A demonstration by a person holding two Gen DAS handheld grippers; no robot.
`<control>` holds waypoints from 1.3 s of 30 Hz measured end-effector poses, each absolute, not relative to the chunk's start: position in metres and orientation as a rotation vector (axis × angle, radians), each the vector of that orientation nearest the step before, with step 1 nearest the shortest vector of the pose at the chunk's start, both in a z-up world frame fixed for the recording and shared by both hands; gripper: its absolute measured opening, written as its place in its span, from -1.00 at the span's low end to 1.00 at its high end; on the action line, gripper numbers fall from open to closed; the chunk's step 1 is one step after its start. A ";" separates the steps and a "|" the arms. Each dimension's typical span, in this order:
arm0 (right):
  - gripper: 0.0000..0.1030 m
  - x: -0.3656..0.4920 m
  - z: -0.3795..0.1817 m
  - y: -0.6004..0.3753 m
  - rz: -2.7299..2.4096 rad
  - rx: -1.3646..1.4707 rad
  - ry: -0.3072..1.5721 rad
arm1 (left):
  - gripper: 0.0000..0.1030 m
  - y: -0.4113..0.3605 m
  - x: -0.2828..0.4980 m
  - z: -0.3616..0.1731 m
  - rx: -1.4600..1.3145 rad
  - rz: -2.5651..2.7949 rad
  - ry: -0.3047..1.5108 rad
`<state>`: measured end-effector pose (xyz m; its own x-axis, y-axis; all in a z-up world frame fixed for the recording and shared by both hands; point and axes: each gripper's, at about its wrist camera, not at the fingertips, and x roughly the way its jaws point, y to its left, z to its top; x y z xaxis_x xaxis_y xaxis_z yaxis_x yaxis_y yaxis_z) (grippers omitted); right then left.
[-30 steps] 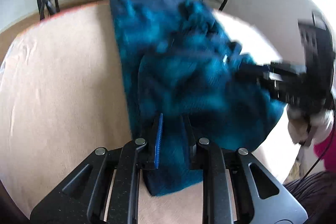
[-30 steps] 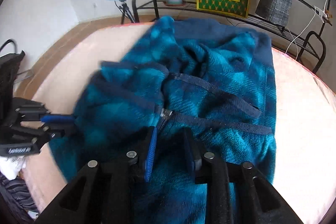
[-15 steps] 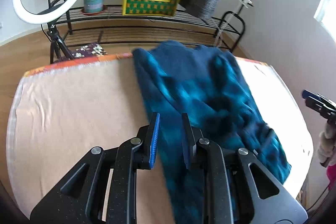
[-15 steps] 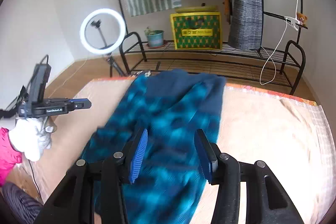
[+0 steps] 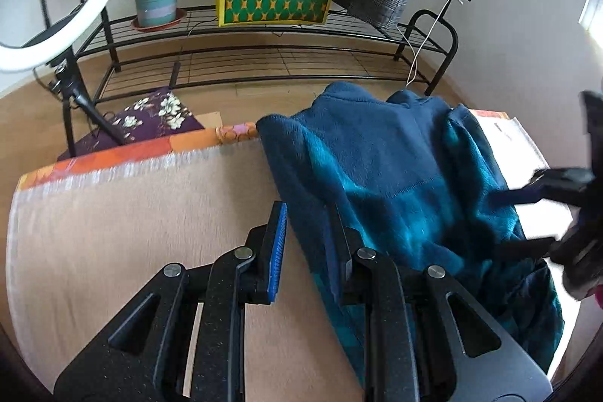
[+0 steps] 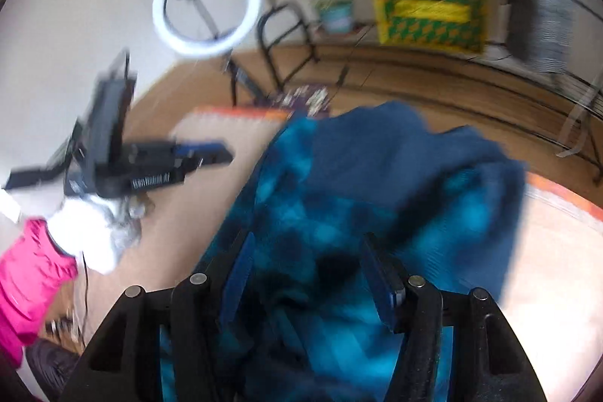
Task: Fold large clothes
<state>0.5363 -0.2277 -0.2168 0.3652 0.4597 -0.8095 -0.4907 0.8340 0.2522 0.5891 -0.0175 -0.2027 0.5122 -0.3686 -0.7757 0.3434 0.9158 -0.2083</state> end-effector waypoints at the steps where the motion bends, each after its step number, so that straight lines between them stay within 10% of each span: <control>1: 0.17 0.543 -0.226 -0.219 0.614 -0.049 1.052 | -0.63 -0.018 0.593 -0.205 -0.024 -0.433 0.936; 5: 0.11 0.561 -0.263 -0.198 0.589 -0.090 1.156 | -0.63 -0.021 0.602 -0.216 0.016 -0.436 0.940; 9: -0.94 0.554 -0.267 -0.192 0.645 -0.079 1.146 | -0.63 -0.021 0.608 -0.223 0.002 -0.439 0.940; 12: -0.96 0.542 -0.249 -0.200 0.594 -0.065 1.080 | -0.63 -0.028 0.611 -0.221 0.017 -0.445 0.914; 24: -0.93 0.549 -0.273 -0.216 0.510 -0.009 1.132 | -0.63 -0.084 0.649 -0.259 0.182 -0.363 0.920; 27: -0.48 0.548 -0.260 -0.231 0.563 0.064 1.127 | -0.63 -0.083 0.654 -0.259 0.177 -0.368 0.933; 32: -0.45 0.526 -0.207 -0.287 0.640 0.178 0.951 | -0.61 -0.045 0.653 -0.233 0.019 -0.388 0.923; 35: -0.45 0.529 -0.196 -0.337 0.521 0.182 0.907 | -0.22 -0.018 0.658 -0.230 -0.074 -0.364 0.945; 39: -0.01 0.556 -0.211 -0.392 0.316 0.209 0.920 | -0.14 -0.003 0.669 -0.243 -0.176 -0.371 1.012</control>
